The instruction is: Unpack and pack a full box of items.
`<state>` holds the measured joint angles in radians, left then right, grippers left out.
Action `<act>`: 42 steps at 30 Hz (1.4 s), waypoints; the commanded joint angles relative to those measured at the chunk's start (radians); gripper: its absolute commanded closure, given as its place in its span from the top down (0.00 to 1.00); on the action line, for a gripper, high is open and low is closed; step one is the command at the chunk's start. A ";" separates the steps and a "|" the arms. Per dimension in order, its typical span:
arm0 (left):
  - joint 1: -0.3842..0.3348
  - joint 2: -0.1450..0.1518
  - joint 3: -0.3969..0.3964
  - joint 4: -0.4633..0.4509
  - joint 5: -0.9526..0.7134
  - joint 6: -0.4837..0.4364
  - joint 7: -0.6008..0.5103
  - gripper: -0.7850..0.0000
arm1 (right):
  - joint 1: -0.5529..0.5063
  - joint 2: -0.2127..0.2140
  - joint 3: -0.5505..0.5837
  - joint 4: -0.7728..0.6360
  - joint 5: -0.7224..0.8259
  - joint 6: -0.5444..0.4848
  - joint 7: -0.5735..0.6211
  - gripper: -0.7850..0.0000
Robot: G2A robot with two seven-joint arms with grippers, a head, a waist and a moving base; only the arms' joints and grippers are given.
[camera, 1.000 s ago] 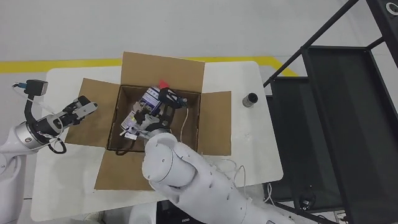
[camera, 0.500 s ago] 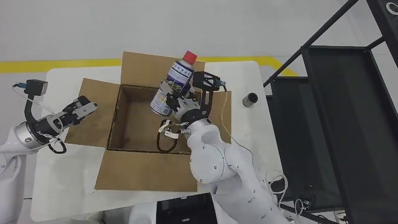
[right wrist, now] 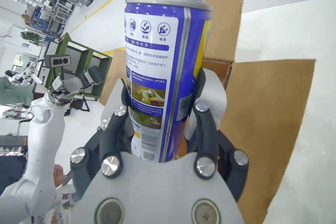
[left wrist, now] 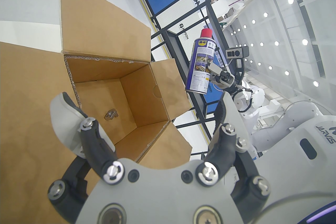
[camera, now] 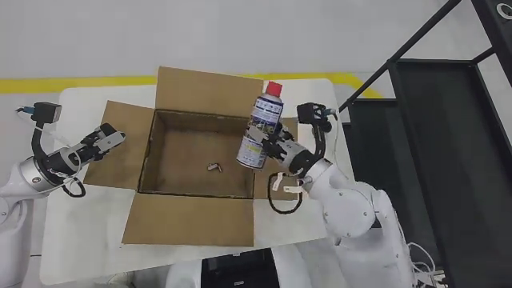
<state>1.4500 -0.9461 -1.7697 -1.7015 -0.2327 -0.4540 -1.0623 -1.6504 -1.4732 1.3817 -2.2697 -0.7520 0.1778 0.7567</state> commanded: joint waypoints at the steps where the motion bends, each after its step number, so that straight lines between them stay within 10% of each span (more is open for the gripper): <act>1: 0.000 0.000 0.000 0.000 0.000 0.000 0.000 1.00 | -0.008 0.004 0.061 0.026 0.102 -0.045 0.005 0.00; 21: 0.000 0.000 0.000 0.000 0.000 0.000 0.000 1.00 | -0.152 0.058 0.472 0.156 0.617 -0.436 0.097 0.00; 42: 0.000 0.000 0.000 0.000 0.000 0.000 0.000 1.00 | -0.163 0.065 0.488 0.155 0.614 -0.464 0.080 0.00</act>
<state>1.4500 -0.9461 -1.7697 -1.7015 -0.2327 -0.4540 -1.0623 -1.8168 -1.4102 1.8680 -2.1183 -0.1228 -0.2758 0.8555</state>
